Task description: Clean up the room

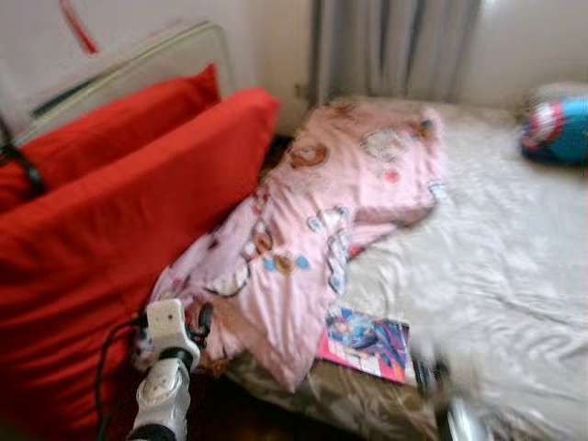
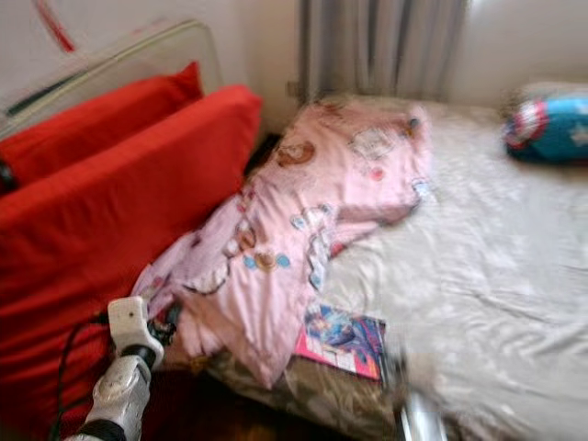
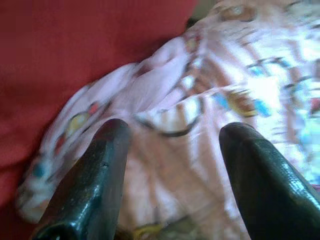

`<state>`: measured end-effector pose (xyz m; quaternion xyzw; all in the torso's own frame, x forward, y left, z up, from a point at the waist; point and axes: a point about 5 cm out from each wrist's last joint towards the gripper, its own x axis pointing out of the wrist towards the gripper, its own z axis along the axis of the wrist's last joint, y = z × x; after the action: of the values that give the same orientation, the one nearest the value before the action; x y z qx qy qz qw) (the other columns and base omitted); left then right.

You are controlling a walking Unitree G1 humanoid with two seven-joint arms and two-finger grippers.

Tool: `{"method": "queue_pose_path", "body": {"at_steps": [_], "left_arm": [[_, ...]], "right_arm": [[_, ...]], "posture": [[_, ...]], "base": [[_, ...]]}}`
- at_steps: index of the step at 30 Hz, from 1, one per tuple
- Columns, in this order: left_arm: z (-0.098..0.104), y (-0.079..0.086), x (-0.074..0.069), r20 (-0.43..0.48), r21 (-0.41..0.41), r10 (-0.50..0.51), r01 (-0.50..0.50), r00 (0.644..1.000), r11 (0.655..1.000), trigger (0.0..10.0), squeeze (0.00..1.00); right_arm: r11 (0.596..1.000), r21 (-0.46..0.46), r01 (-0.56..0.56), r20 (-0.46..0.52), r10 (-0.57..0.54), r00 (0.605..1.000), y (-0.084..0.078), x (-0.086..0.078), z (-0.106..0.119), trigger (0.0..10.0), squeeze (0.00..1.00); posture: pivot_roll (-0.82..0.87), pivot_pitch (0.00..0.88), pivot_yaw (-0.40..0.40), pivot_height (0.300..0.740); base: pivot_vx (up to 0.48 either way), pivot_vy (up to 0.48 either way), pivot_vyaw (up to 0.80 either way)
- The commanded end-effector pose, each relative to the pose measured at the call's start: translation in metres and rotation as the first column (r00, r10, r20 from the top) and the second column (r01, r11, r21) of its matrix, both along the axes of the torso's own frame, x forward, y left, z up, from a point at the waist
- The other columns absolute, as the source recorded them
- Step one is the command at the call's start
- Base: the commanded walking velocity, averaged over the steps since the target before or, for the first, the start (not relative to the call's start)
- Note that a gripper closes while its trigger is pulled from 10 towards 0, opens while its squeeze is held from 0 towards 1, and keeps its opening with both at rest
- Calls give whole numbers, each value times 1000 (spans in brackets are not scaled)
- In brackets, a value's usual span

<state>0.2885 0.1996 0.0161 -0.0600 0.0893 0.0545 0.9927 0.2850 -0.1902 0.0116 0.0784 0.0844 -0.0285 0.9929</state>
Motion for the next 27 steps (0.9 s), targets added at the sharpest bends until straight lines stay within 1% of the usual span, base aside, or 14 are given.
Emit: {"method": "queue_pose_path", "body": {"at_steps": [1, 4, 7, 12, 13, 15, 19, 24, 27], "left_arm": [[-1, 1, -2, -3, 0, -2, 2, 1000, 1000, 10000, 0], [-1, 0, -1, 4, -10, -5, 5, 1000, 1000, 10000, 0], [1, -5, 1, 13, -24, -10, 10, 1000, 1000, 10000, 0], [3, -11, 4, 30, -48, 1, 0, 1000, 999, 10000, 0], [3, -11, 4, 30, -48, 1, 0, 1000, 999, 10000, 0], [7, -16, 8, 50, -69, 14, -10, 999, 998, 10000, 0], [10, -15, 10, 58, -69, 16, -12, 998, 998, 10000, 0], [16, -9, 15, 82, -56, 15, -11, 996, 998, 10000, 0], [19, -8, 17, 94, -52, 14, -9, 995, 999, 10000, 0]], "right_arm": [[999, -45, -24, 148, 30, 989, 5, 30, 38, 10000, 0], [997, -59, -41, 122, 48, 991, 3, 31, 36, 10000, 0], [995, -83, -53, 98, 61, 993, -2, 31, 35, 10000, 0], [995, -92, -47, 52, 52, 997, -14, 28, 30, 10000, 0], [995, -92, -47, 52, 52, 997, -14, 28, 30, 10000, 0], [995, -99, -4, 10, 5, 1000, -26, 26, 27, 10000, 0], [996, -92, 8, -14, -10, 1000, -29, 23, 23, 10000, 0], [996, -84, 12, -60, -17, 998, -23, 17, 13, 10000, 0], [996, -85, 26, -76, -33, 997, -23, 14, 9, 10000, 0]], "posture": [[-101, 0, 61, 740], [-110, 0, 52, 740], [-111, 0, 33, 740], [-116, 0, 0, 740], [-116, 0, 0, 740], [-102, 0, -29, 740], [-100, 0, -22, 740], [-103, 0, -4, 740], [-102, 0, 6, 740]], "base": [[0, 0, 0], [0, 0, 0], [0, 0, 0], [0, 0, 0], [0, 0, 0], [0, 0, 0], [0, 0, 0], [0, 0, 0], [0, 0, 0]]}}
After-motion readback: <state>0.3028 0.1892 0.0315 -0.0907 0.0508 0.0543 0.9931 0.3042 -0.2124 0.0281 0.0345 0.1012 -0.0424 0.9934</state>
